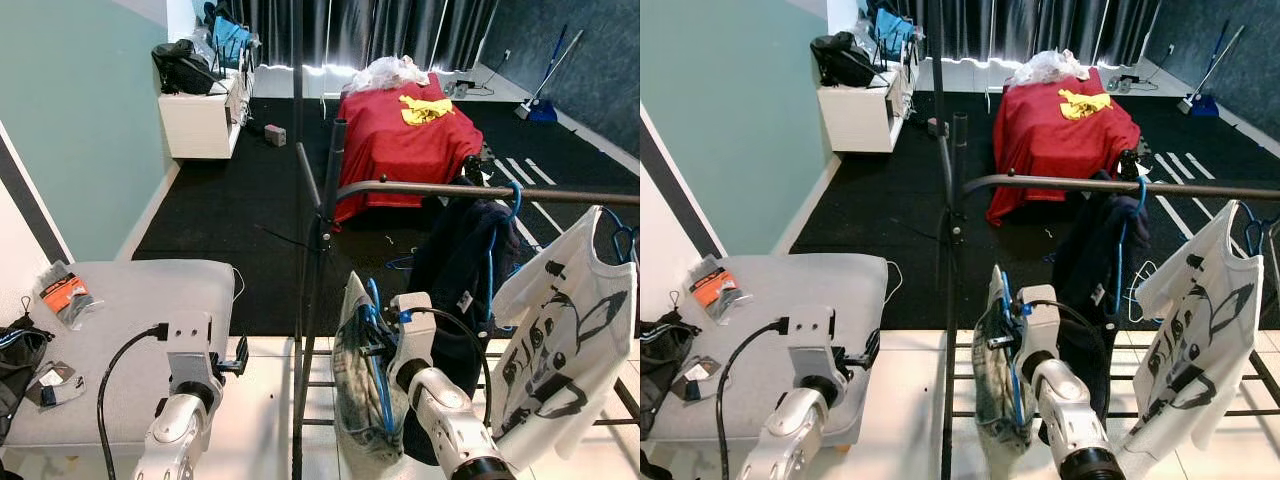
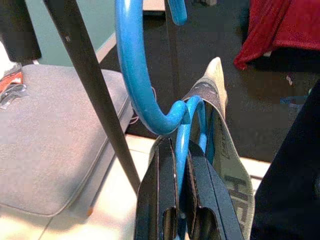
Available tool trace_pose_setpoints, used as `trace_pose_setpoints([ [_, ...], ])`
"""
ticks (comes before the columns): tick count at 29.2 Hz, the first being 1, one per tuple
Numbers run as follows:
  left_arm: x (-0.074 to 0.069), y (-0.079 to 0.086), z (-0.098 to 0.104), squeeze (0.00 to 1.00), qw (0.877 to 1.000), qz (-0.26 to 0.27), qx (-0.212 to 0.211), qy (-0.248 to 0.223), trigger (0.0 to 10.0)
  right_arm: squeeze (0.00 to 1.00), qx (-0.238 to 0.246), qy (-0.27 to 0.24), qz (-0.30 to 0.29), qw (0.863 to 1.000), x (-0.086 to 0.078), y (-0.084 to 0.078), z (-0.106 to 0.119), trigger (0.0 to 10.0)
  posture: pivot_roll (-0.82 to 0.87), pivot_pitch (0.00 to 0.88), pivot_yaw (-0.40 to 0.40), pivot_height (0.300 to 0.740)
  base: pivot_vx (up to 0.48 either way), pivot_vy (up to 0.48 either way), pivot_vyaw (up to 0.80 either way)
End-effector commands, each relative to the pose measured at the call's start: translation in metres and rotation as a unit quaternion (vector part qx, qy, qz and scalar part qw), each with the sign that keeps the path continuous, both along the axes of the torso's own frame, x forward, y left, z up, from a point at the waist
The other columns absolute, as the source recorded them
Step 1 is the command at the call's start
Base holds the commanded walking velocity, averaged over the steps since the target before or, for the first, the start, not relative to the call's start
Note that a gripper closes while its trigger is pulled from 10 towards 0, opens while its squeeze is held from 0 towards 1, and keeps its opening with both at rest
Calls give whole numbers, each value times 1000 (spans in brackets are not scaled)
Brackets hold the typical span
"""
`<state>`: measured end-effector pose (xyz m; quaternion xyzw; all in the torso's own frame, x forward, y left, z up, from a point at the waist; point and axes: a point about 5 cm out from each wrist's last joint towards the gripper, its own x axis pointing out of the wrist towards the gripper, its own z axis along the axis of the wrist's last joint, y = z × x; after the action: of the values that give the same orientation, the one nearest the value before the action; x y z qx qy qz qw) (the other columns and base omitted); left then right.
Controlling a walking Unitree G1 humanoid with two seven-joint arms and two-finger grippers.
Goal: Hang hanger
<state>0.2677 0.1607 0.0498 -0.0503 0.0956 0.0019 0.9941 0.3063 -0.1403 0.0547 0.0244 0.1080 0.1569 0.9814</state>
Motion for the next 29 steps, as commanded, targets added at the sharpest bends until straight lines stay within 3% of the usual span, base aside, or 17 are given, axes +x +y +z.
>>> trace_pose_setpoints([
  [1, 3, -2, 5, 0, 1000, 3, -11, -5, 10000, 0, -11, -35, 12, 999, 5, 2, 12, 10000, -15, 35, -61, 740, 0, 0, 0],
  [6, 5, -3, 8, 0, 1000, -3, -14, -9, 10000, 0, -25, -60, 29, 997, 6, 7, 21, 10000, -24, 36, -52, 740, 0, 0, 0],
  [13, 10, -8, 12, 0, 999, -11, -34, -17, 10000, 0, -30, -47, 25, 998, 3, 7, 16, 10000, -31, 18, -50, 740, 0, 0, 0],
  [29, 11, -10, 16, 0, 999, -24, -30, -18, 10000, 0, -25, -36, 13, 999, 5, 6, 13, 10000, -24, 23, -48, 740, 0, 0, 0],
])
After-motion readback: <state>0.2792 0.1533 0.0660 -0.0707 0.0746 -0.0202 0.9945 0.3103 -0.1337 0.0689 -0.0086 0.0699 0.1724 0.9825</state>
